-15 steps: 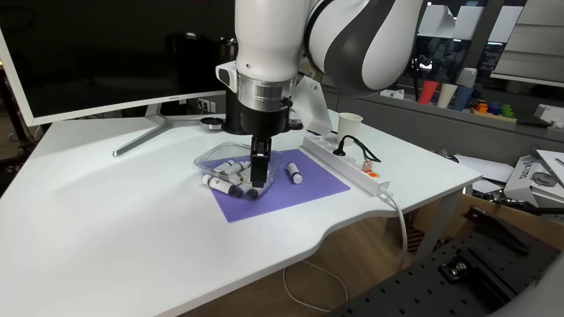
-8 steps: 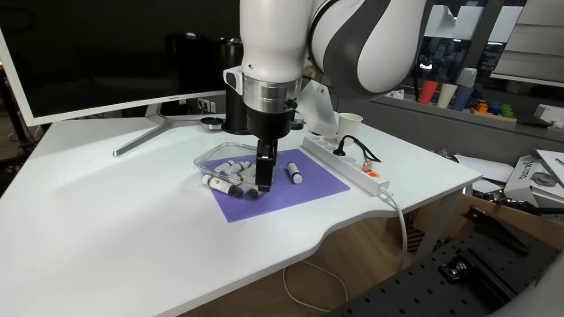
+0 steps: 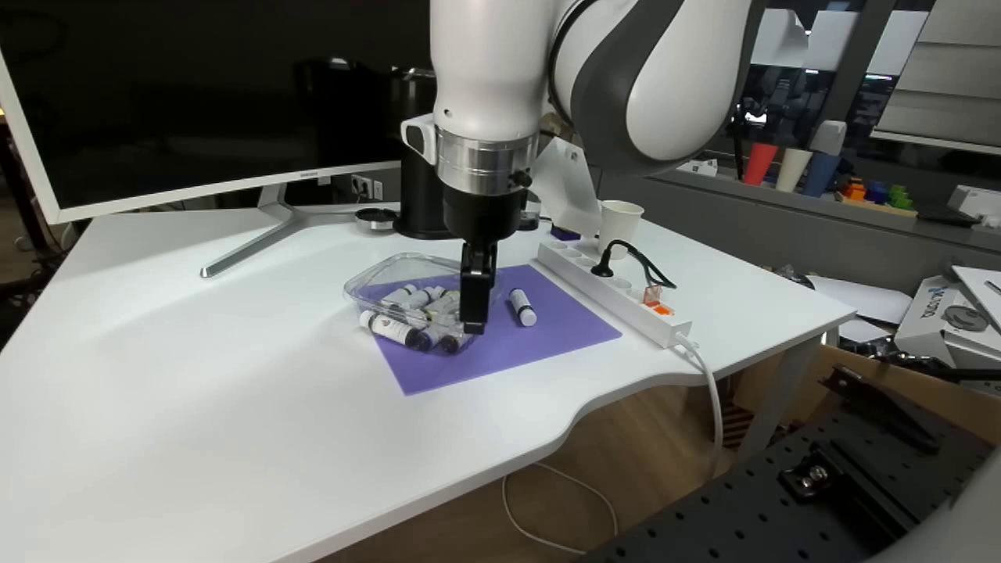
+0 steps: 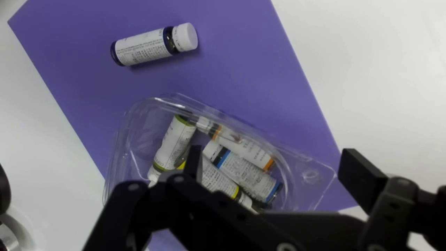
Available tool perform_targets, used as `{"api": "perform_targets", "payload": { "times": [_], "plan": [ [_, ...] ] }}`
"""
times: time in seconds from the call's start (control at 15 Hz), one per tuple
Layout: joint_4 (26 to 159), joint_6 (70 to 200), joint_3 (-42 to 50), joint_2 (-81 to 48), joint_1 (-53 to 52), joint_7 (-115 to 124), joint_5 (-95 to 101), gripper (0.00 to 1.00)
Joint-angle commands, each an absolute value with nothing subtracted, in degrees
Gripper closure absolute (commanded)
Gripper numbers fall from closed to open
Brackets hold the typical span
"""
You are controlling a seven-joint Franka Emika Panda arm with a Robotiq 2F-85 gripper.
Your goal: Flick the last switch on the extension cord, then open the plastic box on the table
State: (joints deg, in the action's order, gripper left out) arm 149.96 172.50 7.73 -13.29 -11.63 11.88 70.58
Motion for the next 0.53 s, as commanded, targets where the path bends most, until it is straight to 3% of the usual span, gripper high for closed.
{"api": "perform_targets", "payload": {
  "times": [0.0,0.47],
  "plan": [
    [149.77,171.32,7.84,-12.43,-11.05,10.01,69.71,0.00],
    [148.66,171.77,8.19,-12.15,-11.00,9.12,70.72,0.00]
  ]
}}
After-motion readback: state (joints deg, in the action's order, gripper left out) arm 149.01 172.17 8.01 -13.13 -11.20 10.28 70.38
